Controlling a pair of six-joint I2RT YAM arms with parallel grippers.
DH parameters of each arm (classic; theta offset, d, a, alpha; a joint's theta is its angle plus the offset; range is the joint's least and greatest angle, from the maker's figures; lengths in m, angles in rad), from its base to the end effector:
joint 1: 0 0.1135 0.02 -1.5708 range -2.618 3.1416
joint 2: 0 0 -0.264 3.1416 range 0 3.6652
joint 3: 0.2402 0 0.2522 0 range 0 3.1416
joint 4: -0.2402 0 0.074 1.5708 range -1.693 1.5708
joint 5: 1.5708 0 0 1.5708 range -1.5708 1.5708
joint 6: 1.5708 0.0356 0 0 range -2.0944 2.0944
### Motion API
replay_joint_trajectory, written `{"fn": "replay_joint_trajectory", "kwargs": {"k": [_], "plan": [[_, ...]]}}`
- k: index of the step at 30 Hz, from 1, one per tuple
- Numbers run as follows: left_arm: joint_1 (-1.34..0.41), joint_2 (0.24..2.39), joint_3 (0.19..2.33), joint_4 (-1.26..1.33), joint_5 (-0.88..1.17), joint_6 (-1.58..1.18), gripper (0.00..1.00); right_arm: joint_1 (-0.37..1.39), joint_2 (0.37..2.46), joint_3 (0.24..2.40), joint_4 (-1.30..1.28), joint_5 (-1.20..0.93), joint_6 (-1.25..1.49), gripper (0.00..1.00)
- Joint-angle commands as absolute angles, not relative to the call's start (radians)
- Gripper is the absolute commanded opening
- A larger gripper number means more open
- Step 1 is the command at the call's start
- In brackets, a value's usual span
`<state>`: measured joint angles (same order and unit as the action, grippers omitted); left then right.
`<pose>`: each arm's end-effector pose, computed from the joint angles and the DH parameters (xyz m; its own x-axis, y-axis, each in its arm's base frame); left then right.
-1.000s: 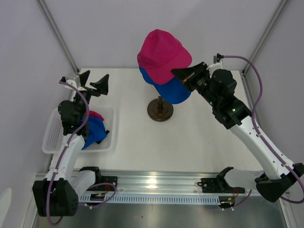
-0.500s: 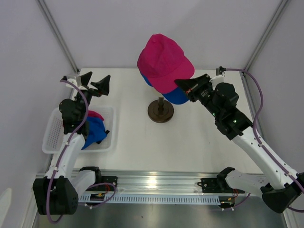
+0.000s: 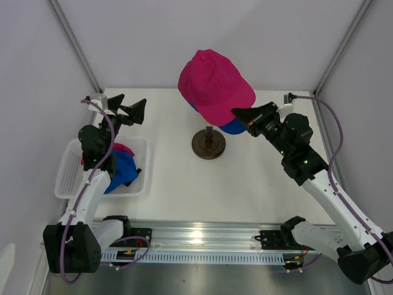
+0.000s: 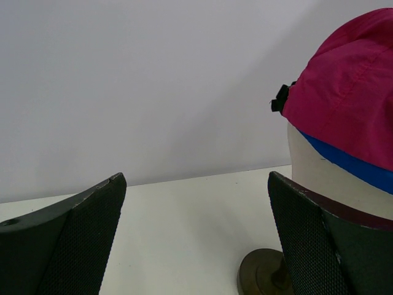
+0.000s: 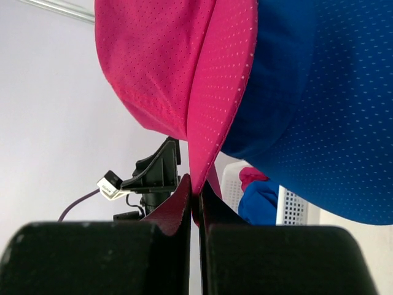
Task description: Stack the hats
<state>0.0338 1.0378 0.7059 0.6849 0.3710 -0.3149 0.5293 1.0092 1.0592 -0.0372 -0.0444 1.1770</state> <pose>0.2379 -0.0049 0.3548 0.2330 -0.2809 -0.9310 0.4004 0.9002 -0.1714 0.1983 0.1178 0.4105 -0.4970 0.7781 -0.3842 -0.2184 0.3163 0.9232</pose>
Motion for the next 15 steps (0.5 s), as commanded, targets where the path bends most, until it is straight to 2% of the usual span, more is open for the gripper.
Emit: {"fn": "replay_joint_trajectory", "kwargs": {"k": [1,15], "plan": [[0.04,1.048,0.762,0.7,0.429,-0.334,0.99,0.453,1.02,1.029,-0.129,-0.092,1.189,0.0],[0.04,1.068,0.775,0.663,0.469,-0.318,0.98,0.396,1.103,1.015,-0.107,-0.267,1.135,0.0]]}}
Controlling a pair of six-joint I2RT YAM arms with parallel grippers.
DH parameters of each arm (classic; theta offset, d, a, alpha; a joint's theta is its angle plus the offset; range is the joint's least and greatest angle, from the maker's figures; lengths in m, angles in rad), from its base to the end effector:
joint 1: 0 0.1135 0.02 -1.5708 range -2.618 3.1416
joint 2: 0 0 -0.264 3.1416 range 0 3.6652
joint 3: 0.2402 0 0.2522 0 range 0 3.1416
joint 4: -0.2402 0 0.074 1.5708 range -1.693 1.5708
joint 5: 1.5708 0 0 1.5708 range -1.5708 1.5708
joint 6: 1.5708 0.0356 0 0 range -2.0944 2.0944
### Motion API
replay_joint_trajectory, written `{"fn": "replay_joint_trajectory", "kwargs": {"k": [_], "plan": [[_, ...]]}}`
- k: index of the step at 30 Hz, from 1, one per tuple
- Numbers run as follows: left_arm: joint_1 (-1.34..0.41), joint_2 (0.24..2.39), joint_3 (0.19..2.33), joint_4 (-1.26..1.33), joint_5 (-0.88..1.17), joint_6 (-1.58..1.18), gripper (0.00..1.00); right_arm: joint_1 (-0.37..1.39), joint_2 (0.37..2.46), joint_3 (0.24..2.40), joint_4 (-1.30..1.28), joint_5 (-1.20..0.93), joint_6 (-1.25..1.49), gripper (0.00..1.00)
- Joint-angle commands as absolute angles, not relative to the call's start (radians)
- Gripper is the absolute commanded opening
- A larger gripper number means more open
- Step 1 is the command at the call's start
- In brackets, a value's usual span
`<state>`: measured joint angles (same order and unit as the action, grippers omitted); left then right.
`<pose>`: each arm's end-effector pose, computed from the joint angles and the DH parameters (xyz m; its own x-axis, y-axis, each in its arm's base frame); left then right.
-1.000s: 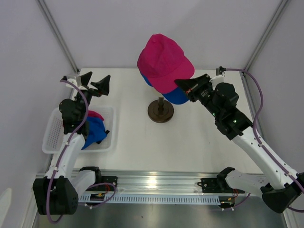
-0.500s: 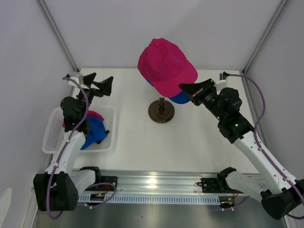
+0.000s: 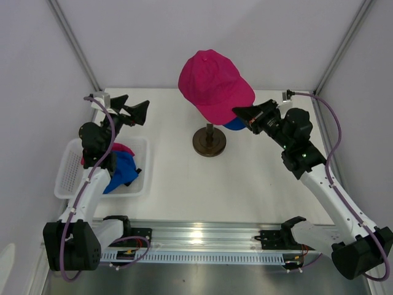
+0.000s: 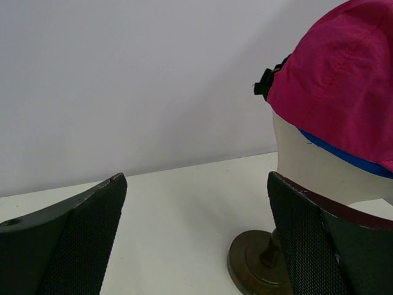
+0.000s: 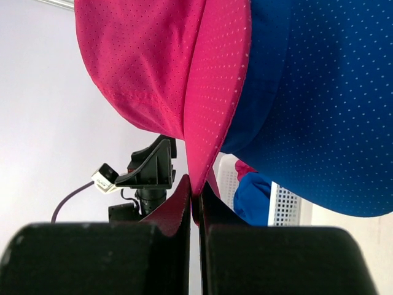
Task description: Stack the hats
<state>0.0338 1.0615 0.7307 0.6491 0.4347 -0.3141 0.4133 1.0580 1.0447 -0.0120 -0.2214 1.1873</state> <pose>0.2438 -0.0068 0.3544 0.1834 -0.2742 -0.9440 0.4477 0.8782 -0.1681 0.2211 0.1055 0.3975 -0.5585 0.7430 -0.3689 -0.2003 0.3107 0.9291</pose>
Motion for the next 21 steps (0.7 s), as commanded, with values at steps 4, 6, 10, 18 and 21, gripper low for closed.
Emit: {"fn": "replay_joint_trajectory", "kwargs": {"k": [4,6,10,18,21], "plan": [[0.04,1.077,0.782,0.655,0.488,-0.319,0.97,0.351,1.121,1.069,-0.152,-0.311,1.079,0.0],[0.041,1.078,0.788,0.647,0.488,-0.318,0.97,0.336,1.129,1.118,-0.199,-0.331,1.057,0.0],[0.04,1.083,0.792,0.656,0.492,-0.325,0.97,0.304,1.143,1.177,-0.247,-0.38,1.029,0.0],[0.038,1.088,0.798,0.653,0.518,-0.331,0.97,0.245,1.16,1.187,-0.158,-0.508,1.141,0.0],[0.038,1.089,0.796,0.657,0.522,-0.331,0.96,0.241,1.175,1.209,-0.12,-0.541,1.186,0.0]]}}
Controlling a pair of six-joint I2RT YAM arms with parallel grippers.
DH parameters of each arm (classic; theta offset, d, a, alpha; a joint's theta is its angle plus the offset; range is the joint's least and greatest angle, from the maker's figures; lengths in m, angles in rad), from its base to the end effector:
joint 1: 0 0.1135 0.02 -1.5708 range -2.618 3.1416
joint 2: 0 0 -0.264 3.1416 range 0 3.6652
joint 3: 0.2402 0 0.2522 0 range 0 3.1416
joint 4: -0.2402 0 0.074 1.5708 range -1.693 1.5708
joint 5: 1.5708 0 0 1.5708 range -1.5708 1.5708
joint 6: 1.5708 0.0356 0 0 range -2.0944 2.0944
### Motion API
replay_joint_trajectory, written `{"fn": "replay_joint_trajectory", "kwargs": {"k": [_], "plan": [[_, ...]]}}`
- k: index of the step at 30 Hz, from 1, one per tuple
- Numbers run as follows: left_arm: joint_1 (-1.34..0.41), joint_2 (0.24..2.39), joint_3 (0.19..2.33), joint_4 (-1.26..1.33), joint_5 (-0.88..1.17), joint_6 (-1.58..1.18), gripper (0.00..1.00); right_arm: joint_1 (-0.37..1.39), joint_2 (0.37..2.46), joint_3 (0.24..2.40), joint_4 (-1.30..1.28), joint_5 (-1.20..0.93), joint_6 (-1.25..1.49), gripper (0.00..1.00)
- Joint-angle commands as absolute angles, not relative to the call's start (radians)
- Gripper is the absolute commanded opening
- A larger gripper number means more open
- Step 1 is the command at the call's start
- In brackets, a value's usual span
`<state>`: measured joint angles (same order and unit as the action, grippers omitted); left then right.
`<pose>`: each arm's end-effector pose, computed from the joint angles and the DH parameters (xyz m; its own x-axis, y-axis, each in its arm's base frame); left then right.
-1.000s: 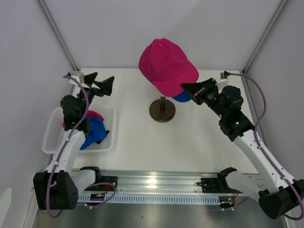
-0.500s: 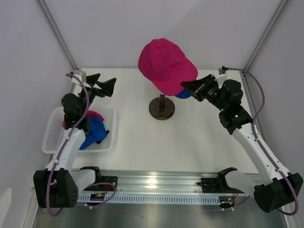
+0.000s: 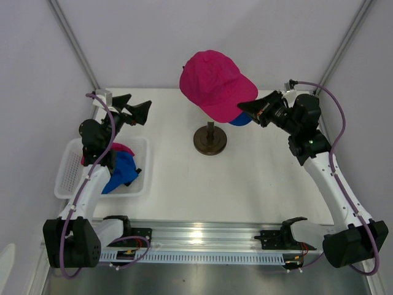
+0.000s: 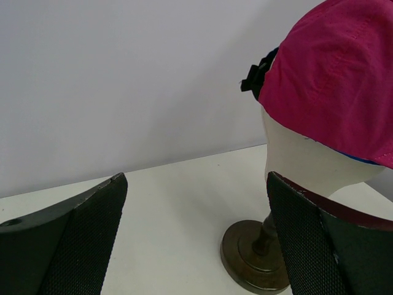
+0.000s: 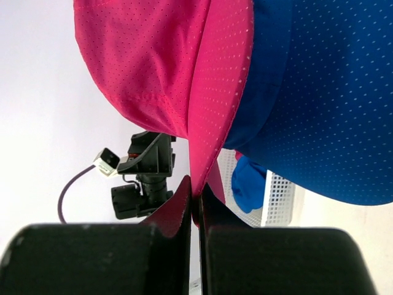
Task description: Stack the hats
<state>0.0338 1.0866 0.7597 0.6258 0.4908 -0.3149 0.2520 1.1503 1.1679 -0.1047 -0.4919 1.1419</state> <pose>0.2495 -0.0084 0.3564 0.1496 -0.2683 -0.9517 0.4909 0.8557 -0.1640 0.2486 0.0814 0.4096 -0.6493 0.6606 -0.3769 -0.2043 0.3259 0.9231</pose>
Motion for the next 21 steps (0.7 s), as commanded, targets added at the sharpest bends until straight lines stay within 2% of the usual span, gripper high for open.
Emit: {"fn": "replay_joint_trajectory", "kwargs": {"k": [1,13,21], "plan": [[0.038,1.089,0.796,0.657,0.522,-0.331,0.97,0.242,1.18,1.221,-0.118,-0.554,1.198,0.0],[0.04,1.089,0.779,0.67,0.523,-0.33,0.96,0.242,1.215,1.35,-0.142,-0.563,1.259,0.0],[0.04,1.086,0.787,0.666,0.537,-0.33,0.96,0.198,1.177,1.299,-0.241,-0.548,1.207,0.0]]}}
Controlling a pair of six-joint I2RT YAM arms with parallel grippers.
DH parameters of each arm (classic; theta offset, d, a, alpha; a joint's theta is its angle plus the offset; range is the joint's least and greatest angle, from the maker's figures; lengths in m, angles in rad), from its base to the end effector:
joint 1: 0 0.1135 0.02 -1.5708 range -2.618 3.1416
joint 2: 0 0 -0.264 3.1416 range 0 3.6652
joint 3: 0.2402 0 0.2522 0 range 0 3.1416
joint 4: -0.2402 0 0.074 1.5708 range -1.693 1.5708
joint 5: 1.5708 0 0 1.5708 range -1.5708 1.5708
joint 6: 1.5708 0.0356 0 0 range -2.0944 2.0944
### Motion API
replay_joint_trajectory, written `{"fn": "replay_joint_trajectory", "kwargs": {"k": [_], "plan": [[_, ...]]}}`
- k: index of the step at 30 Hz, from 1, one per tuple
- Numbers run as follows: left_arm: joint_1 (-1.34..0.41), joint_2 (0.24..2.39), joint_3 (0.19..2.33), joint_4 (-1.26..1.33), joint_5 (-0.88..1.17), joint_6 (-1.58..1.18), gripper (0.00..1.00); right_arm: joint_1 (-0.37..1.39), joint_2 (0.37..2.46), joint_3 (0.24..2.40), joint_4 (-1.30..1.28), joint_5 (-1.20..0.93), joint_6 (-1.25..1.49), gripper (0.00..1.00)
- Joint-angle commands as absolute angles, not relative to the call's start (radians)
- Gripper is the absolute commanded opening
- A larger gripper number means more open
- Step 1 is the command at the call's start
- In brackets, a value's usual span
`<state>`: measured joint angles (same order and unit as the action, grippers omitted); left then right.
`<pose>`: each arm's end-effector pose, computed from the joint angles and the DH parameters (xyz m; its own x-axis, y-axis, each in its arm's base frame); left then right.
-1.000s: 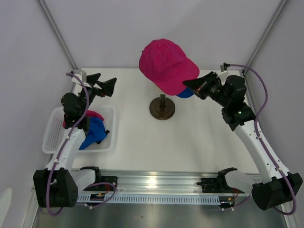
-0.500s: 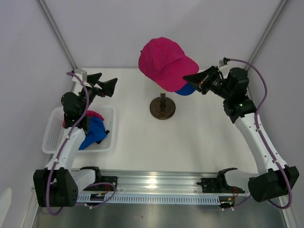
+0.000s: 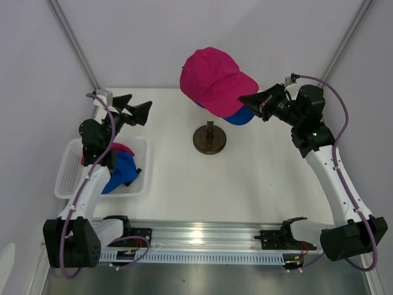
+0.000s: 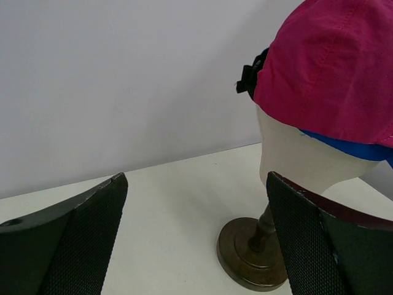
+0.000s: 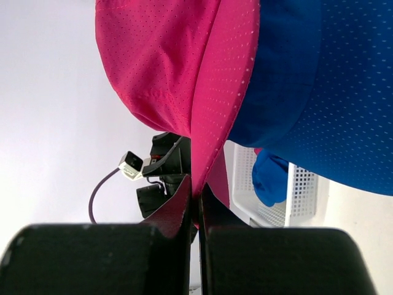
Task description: Stack the hats
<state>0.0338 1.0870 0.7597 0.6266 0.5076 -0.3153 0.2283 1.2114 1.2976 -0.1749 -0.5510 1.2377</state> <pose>0.2493 -0.0089 0.3563 0.1454 -0.2662 -0.9529 0.5046 0.8484 -0.1601 0.2587 0.0792 0.4323 -0.6905 0.6662 -0.2819 -0.1476 0.2517 0.9565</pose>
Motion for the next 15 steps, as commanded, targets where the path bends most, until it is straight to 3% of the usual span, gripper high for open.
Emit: {"fn": "replay_joint_trajectory", "kwargs": {"k": [1,15], "plan": [[0.038,1.085,0.787,0.663,0.538,-0.328,0.96,0.187,1.177,1.299,-0.245,-0.56,1.203,0.0],[0.031,1.072,0.781,0.644,0.549,-0.324,0.96,0.112,1.221,1.282,-0.208,-0.703,1.212,0.0]]}}
